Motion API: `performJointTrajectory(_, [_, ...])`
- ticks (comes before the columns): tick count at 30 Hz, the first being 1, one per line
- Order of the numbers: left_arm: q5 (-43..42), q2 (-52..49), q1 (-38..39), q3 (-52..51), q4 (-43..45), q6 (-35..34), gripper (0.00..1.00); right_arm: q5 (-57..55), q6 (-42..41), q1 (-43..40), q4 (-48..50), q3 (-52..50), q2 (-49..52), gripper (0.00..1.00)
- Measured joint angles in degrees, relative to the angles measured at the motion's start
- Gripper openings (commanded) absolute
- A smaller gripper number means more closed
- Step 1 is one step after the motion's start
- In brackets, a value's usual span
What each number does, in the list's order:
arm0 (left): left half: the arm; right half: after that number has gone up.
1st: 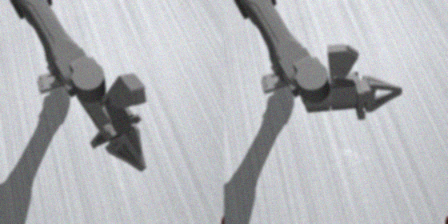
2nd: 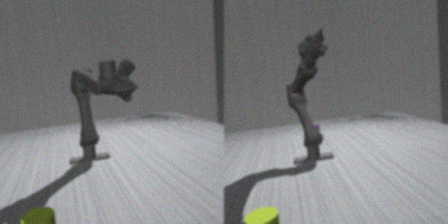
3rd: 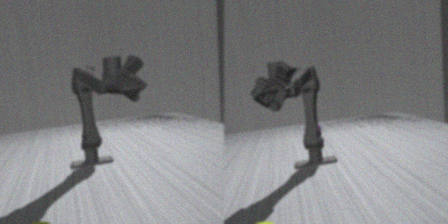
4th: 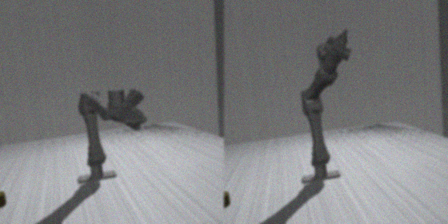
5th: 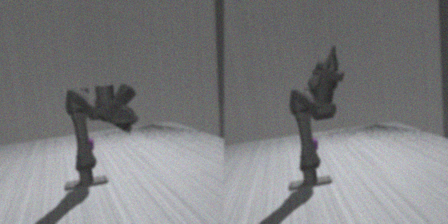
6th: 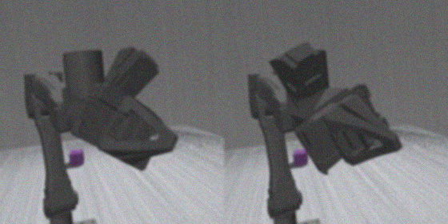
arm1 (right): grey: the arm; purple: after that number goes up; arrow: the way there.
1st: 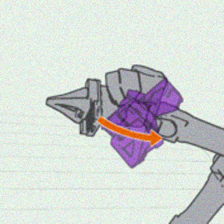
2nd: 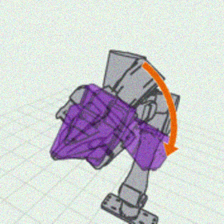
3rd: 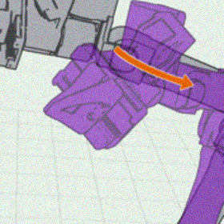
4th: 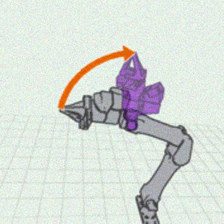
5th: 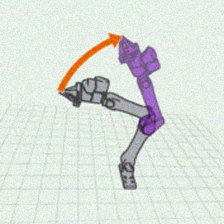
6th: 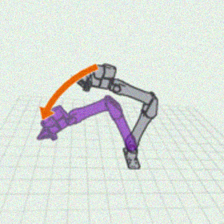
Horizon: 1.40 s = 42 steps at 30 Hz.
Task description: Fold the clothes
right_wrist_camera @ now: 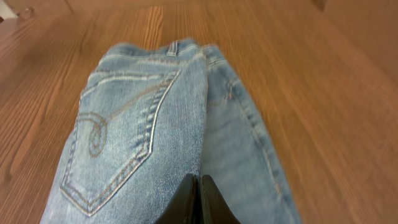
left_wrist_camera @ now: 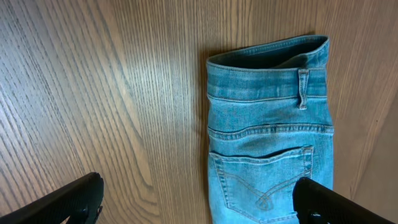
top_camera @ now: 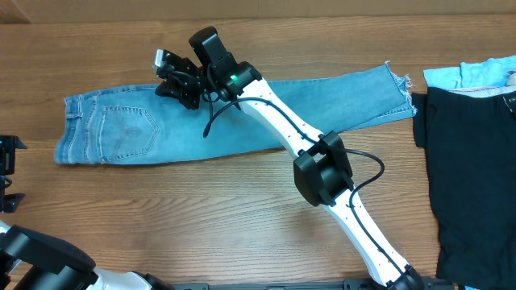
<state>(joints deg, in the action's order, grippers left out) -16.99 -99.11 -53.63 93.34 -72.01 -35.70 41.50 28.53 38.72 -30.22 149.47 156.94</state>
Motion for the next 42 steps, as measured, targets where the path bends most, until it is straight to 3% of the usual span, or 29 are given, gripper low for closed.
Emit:
performJointTrajectory(6, [0.0,0.0,0.0,0.0,-0.02,0.0,1.0,-0.5,-0.13,0.0,4.83,-0.26,0.04,0.04])
performJointTrajectory(10, [0.0,0.0,0.0,0.0,0.0,0.0,1.0,-1.01,-4.92,-0.39,12.76,-0.39,1.64,0.04])
performJointTrajectory(21, [0.0,0.0,0.0,0.0,-0.02,0.0,1.0,-0.42,-9.27,-2.95,15.08,-0.66,11.39,0.05])
performJointTrajectory(22, [0.0,0.0,0.0,0.0,-0.02,0.0,1.0,-0.39,-9.27,-2.95,14.86,-0.66,11.39,0.15])
performJointTrajectory(23, [0.0,0.0,0.0,0.0,0.0,0.0,1.0,-0.39,-9.86,-2.97,15.13,-0.66,11.39,0.17])
performJointTrajectory(24, [0.0,0.0,0.0,0.0,0.0,0.0,1.0,-0.48,-10.95,-3.02,16.31,-0.66,11.39,0.26])
performJointTrajectory(26, [0.0,0.0,0.0,0.0,0.02,0.0,1.0,-0.2,-15.67,-3.58,20.2,1.16,11.41,0.73])
performJointTrajectory(27, [0.0,0.0,0.0,0.0,0.0,0.0,1.0,1.11,-18.82,-4.42,19.87,3.63,11.43,0.9])
performJointTrajectory(28, [0.0,0.0,0.0,0.0,0.0,0.0,1.0,2.78,-21.94,-5.57,19.76,6.69,11.43,1.0])
performJointTrajectory(32, [0.0,0.0,0.0,0.0,-0.02,0.0,1.0,16.76,-36.57,-14.75,20.55,19.91,11.26,1.0])
performJointTrajectory(34, [0.0,0.0,0.0,0.0,-0.02,0.0,1.0,22.58,-44.68,-18.73,20.79,21.22,11.23,1.0])
performJointTrajectory(37, [0.0,0.0,0.0,0.0,0.0,0.0,1.0,39.1,-55.98,-33.59,19.47,21.33,11.26,1.0])
performJointTrajectory(42, [0.0,0.0,0.0,0.0,0.0,0.0,1.0,45.7,-69.31,-45.83,19.34,23.34,11.28,1.0])
